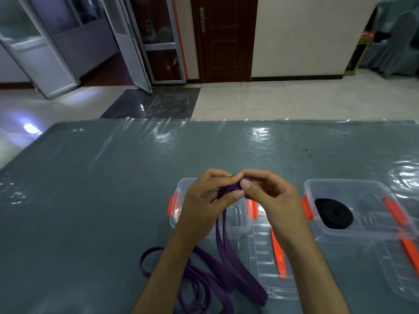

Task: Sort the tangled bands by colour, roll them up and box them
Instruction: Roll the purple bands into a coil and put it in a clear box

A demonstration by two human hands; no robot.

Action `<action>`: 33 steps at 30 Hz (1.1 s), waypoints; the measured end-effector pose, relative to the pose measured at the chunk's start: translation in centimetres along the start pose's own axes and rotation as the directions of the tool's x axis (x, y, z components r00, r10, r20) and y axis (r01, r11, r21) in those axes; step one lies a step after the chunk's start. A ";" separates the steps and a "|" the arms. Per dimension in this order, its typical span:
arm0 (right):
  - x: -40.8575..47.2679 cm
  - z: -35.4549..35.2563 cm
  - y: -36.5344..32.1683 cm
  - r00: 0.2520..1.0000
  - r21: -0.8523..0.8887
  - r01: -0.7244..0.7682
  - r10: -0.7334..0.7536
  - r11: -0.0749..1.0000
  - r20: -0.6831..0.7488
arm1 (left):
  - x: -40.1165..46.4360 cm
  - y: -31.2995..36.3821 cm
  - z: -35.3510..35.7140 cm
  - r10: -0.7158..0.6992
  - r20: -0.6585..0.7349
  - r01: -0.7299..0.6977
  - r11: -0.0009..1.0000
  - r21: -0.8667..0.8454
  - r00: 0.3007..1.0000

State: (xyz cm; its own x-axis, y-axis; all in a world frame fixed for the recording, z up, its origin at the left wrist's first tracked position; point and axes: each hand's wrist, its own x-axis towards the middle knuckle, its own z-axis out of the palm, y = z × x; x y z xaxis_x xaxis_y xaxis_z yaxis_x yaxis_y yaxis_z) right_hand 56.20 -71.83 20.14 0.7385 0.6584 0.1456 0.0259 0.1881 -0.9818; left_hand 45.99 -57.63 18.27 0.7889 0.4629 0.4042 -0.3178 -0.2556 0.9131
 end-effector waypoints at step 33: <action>-8.4 2.0 -1.3 0.986 0.209 0.106 -0.076 0.972 -0.146 | -6.1 6.5 1.0 -0.001 -0.087 -0.001 1.000 -0.015 0.996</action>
State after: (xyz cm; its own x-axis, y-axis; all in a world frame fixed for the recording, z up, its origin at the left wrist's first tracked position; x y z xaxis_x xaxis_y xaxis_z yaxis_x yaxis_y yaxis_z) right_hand 48.60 -76.19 20.43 0.8250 0.5285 0.2000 -0.0379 0.4049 -0.9136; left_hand 39.68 -62.98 21.69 0.7401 0.5355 0.4068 -0.3262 -0.2431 0.9135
